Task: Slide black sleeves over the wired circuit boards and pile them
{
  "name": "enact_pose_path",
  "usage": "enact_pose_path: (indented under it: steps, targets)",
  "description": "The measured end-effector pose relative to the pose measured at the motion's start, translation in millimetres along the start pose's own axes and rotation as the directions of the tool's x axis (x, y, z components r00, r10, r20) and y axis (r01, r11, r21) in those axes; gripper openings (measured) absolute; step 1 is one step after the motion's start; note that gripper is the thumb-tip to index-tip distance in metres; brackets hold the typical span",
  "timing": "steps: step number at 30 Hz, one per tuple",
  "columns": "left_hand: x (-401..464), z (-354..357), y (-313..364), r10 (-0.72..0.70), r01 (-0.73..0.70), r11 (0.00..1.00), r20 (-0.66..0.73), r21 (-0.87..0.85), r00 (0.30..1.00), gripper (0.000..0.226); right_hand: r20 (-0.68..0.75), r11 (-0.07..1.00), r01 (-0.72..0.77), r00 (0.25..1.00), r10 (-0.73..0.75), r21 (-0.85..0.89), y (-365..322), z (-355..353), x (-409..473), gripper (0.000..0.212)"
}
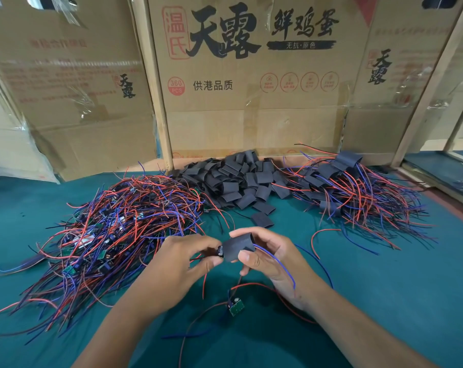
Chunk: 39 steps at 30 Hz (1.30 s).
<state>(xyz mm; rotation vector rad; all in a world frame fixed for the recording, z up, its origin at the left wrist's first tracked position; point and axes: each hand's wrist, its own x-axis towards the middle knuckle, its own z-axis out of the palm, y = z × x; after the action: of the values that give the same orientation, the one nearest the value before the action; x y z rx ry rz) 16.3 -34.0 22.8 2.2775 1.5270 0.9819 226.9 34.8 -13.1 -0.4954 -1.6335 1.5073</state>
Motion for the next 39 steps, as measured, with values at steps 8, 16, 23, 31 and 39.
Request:
enact_pose_path:
  steps: [8, 16, 23, 31, 39]
  targets:
    - [-1.6, 3.0, -1.2, -0.065, 0.062, 0.995, -0.039, -0.075, 0.997, 0.012, 0.003, 0.999, 0.004, 1.0, -0.004, 0.042, -2.2, 3.4, -0.2, 0.04]
    - [-2.4, 2.8, 3.8, -0.077, 0.067, 0.993, -0.095, -0.096, 0.993, 0.009, 0.012, 0.998, 0.004, 1.0, -0.003, -0.056, -9.5, 6.4, -5.8, 0.034]
    - [-0.7, 4.7, 5.9, -0.178, 0.163, 0.95, -0.033, -0.267, 0.983, 0.031, -0.025, 1.0, 0.014, 1.0, -0.013, 0.005, -10.6, 7.7, -5.0, 0.035]
    - [2.2, 21.8, 9.9, -0.292, 0.24, 0.904, -0.1, -0.353, 0.951, 0.016, -0.048, 0.996, 0.004, 0.999, 0.0, 0.087, -7.2, 5.9, -2.9, 0.029]
    - [2.9, 23.4, 9.4, -0.366, 0.311, 0.792, -0.001, -0.526, 0.931, 0.019, -0.079, 0.982, -0.077, 0.993, 0.092, 0.175, -7.9, 4.3, -0.7, 0.031]
